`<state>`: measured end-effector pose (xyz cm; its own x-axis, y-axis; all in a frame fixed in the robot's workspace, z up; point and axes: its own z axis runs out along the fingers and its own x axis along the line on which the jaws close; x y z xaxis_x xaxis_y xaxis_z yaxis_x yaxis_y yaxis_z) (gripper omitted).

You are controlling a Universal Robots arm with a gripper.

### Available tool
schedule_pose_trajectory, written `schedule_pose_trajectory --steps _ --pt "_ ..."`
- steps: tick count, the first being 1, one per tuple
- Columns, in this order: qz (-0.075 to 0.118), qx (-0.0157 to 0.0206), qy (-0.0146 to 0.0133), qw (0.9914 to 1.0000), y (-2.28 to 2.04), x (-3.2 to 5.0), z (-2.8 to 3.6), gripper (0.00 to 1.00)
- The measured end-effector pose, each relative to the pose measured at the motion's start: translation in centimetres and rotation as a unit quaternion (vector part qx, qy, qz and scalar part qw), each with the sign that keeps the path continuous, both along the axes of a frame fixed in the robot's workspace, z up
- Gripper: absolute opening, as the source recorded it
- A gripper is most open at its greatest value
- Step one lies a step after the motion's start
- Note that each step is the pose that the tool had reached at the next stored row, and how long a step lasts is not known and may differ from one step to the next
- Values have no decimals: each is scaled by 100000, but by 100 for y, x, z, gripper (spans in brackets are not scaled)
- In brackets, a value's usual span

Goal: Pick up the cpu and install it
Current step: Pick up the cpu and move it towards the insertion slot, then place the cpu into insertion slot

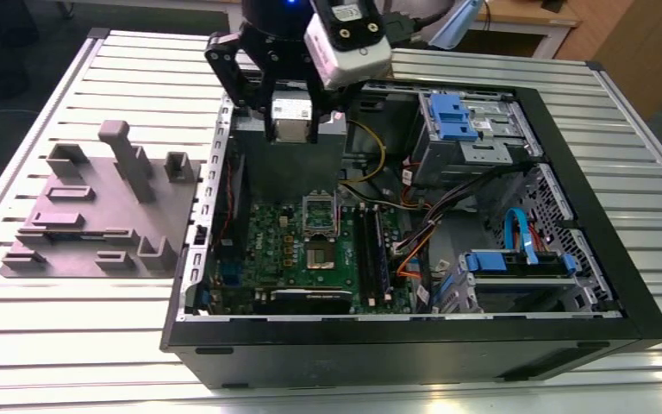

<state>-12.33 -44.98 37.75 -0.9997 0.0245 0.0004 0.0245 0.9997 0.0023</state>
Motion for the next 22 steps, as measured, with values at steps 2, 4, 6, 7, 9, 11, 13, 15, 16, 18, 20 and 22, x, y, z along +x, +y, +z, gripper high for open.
schedule_pose_trajectory --steps 2,4,6,7,9,11,13,15,16,18,20,22 --pt "-4 -3 1 100000 0 75 -2 47" --pt "1 1 0 100000 0 148 -6 47" --pt "3 3 -2 100000 0 195 -8 47" --pt "1 5 -3 100000 0 197 -8 47" --pt "-3 3 -1 100000 0 197 -8 47" --pt "-8 -1 0 100000 0 197 -7 47" --pt "-2 0 1 100000 0 207 -7 47" --pt "-2 0 0 100000 0 207 -7 47" --pt "-2 0 0 100000 0 207 -7 47" --pt "-2 -1 0 100000 0 208 -7 47" --pt "7 -2 1 100000 -12 208 -8 47" --pt "-1 7 -4 100000 -21 207 -11 47"
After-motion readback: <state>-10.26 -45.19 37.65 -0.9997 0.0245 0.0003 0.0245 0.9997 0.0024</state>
